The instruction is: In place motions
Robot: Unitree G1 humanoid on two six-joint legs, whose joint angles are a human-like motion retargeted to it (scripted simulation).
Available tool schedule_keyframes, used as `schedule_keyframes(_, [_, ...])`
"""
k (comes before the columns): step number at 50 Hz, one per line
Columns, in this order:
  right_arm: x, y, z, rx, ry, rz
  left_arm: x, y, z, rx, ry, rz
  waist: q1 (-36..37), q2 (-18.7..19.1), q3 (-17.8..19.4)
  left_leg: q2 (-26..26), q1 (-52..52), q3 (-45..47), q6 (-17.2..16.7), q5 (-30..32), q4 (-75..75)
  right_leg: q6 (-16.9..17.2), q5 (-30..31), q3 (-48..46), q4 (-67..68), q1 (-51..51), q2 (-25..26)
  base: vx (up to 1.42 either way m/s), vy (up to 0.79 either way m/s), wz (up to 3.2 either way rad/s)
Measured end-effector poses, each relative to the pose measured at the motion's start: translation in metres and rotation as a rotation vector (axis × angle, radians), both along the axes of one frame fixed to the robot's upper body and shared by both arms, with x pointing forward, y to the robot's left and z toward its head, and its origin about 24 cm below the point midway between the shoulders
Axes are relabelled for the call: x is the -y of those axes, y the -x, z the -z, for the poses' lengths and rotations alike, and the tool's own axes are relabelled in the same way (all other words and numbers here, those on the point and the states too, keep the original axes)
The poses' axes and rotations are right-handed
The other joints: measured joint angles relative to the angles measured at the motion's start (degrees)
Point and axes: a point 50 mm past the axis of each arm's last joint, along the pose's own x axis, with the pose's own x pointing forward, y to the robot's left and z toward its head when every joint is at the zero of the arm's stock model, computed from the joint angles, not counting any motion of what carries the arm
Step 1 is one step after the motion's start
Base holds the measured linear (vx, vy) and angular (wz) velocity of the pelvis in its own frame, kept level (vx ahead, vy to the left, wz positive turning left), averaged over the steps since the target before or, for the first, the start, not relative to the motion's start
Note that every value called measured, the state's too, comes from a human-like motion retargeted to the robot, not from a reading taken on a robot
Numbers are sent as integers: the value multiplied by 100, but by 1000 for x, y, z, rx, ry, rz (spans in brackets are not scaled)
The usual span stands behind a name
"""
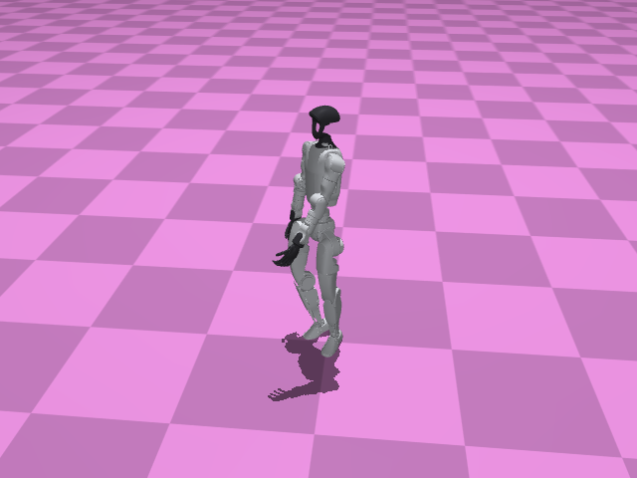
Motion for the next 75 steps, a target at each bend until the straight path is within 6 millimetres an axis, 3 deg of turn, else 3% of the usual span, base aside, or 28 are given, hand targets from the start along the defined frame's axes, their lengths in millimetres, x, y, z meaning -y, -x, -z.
schedule_keyframes(2, [-14, -29, -2, 65, -48, -26, -3, 30, 14, -85, -3, 5, 151, -142, -50, -109, 71, 83, -60, -16, 27, 38, -381, 32, -603, 310, -22, -5, -24, -34])
schedule_keyframes(6, [-45, -87, -14, 191, -156, -133, -17, 113, 38, -345, -11, 10, 511, -333, -125, -60, 97, 265, -158, 23, 501, -103, -794, 205, -1279, 664, -44, -2, -26, -41])
schedule_keyframes(9, [-71, -136, -33, 326, -247, -177, -26, 172, 44, -521, 23, 18, 648, -547, 5, 375, -580, 215, 148, 826, 2285, -83, -899, 239, -1179, 740, -321, -15, -27, -1])
schedule_keyframes(10, [-80, -154, -42, 389, -274, -184, -29, 183, 44, -555, 34, 20, 649, -620, 137, 714, -1054, 92, 303, 1141, 3282, -83, -929, 184, -1126, 761, -418, -36, -33, 41])
schedule_keyframes(13, [-98, -224, -91, 654, -351, -203, -39, 218, 42, -642, 24, 0, 970, -563, 689, 1529, -2485, -543, 1255, 1610, 5820, -281, -884, 51, -1180, 964, -154, -42, -35, 16])
schedule_keyframes(15, [-112, -258, -125, 774, -395, -197, -41, 246, 39, -720, 33, -1, 1315, -498, 893, 2248, -3319, -673, 1187, 1139, 7189, -406, -821, 67, -1189, 972, 32, -31, -25, -38])
schedule_keyframes(17, [-120, -284, -156, 881, -433, -154, -38, 283, 32, -840, 69, 27, 1938, -445, 1009, 2629, -4189, -827, 1300, 876, 8176, -496, -728, 295, -1226, 995, 132, -16, -22, -108])
schedule_keyframes(20, [-129, -312, -201, 1029, -497, -152, -35, 344, 13, -1029, 135, 38, 2856, -554, 1162, 3129, -5249, -681, 1433, 516, 9150, -693, -588, 714, -1286, 1057, 183, 7, -21, -142])
schedule_keyframes(23, [-130, -330, -235, 1154, -472, -219, -31, 396, -11, -1190, 148, 14, 3652, -918, 1272, 3183, -6060, -199, 1549, 206, 9473, -796, -528, 1143, -1104, 825, -175, 7, -3, -127])
schedule_keyframes(26, [-129, -340, -258, 1245, -405, -265, -27, 427, -29, -1288, 136, -110, 4016, -1093, 1500, 3084, -6315, 178, 1588, -20, 9476, -895, -577, 1279, -855, 747, -414, 4, 0, -53])
schedule_keyframes(28, [-130, -343, -268, 1288, -388, -282, -22, 437, -35, -1312, 157, -219, 4077, -1129, 1577, 3017, -6299, 255, 1609, -111, 9444, -931, -647, 1252, -737, 748, -491, 0, 0, 0])
schedule_keyframes(30, [-132, -344, -272, 1312, -389, -305, -20, 436, -34, -1300, 177, -300, 4033, -1079, 1511, 3075, -6267, 72, 1608, -112, 9480, -962, -691, 1160, -749, 767, -417, -3, -2, 38])
schedule_keyframes(33, [-130, -339, -262, 1300, -361, -322, -26, 420, -24, -1244, 168, -322, 3779, -914, 1085, 3134, -6256, -536, 1438, 5, 9447, -960, -629, 907, -1052, 763, -104, -6, 0, 79])
schedule_keyframes(37, [-128, -324, -227, 1221, -342, -322, -39, 389, -8, -1150, 128, -251, 3221, -803, 470, 2966, -5680, -842, 1188, 177, 8935, -874, -580, 488, -1378, 658, 111, 1, 2, 111])
schedule_keyframes(40, [-125, -305, -192, 1130, -339, -300, -53, 353, 6, -1045, 75, -180, 2636, -754, 112, 2502, -4867, -804, 1090, 375, 8029, -751, -619, 76, -1550, 635, 117, 4, 3, 136])
schedule_keyframes(45, [-113, -272, -144, 1009, -282, -264, -67, 276, 28, -827, 1, -79, 1974, -872, -40, 1392, -3429, -592, 835, 706, 5966, -532, -698, -360, -1641, 663, -200, 1, 3, 91])
schedule_keyframes(50, [-104, -237, -105, 853, -264, -273, -78, 205, 35, -606, -95, 34, 1766, -1017, -2, 535, -2023, -382, 384, 1035, 3652, -374, -700, -321, -1628, 630, -437, 0, 0, 6])
schedule_keyframes(55, [-96, -204, -77, 737, -236, -303, -84, 187, 33, -593, -152, 99, 1455, -913, -45, 82, -1082, -557, 261, 1259, 1857, -273, -728, -297, -1641, 665, -359, 12, 8, -5])
schedule_keyframes(57, [-89, -184, -63, 684, -233, -316, -85, 184, 33, -597, -147, 106, 1390, -800, -104, 17, -736, -606, -44, 1029, 1153, -246, -744, -244, -1621, 642, -202, 23, 13, -24])
schedule_keyframes(63, [-53, -111, -24, 470, -169, -297, -81, 178, 34, -576, -137, 126, 1023, -669, -278, -118, -296, -636, -157, 444, 76, -82, -889, -379, -1555, 692, -51, 25, 15, 20])
schedule_keyframes(68, [-7, -12, 0, 209, -61, -202, -78, 160, 33, -549, -147, 146, 725, -683, -283, -192, -242, -877, -20, 247, 54, 23, -1120, -621, -890, 568, -174, 31, 18, 39])
schedule_keyframes(72, [13, 63, 1, 17, 1, -104, -62, 112, 31, -422, -140, 94, 677, -590, -46, -81, -95, -930, 77, 139, 152, 160, -171, -688, 581, 36, -408, 20, 19, 5])
schedule_keyframes(73, [18, 86, -1, -45, 27, -89, -51, 87, 27, -349, -122, 58, 643, -469, -5, 53, -118, -927, 84, 128, 159, 250, 281, -572, 1537, -481, -568, 12, 21, -18])
schedule_keyframes(75, [26, 124, -9, -153, 78, -78, -31, 32, 12, -173, -92, 11, 561, -383, 108, 141, -142, -858, 130, 103, 208, -113, 809, -574, 3097, -1329, -899, 6, 21, -28])
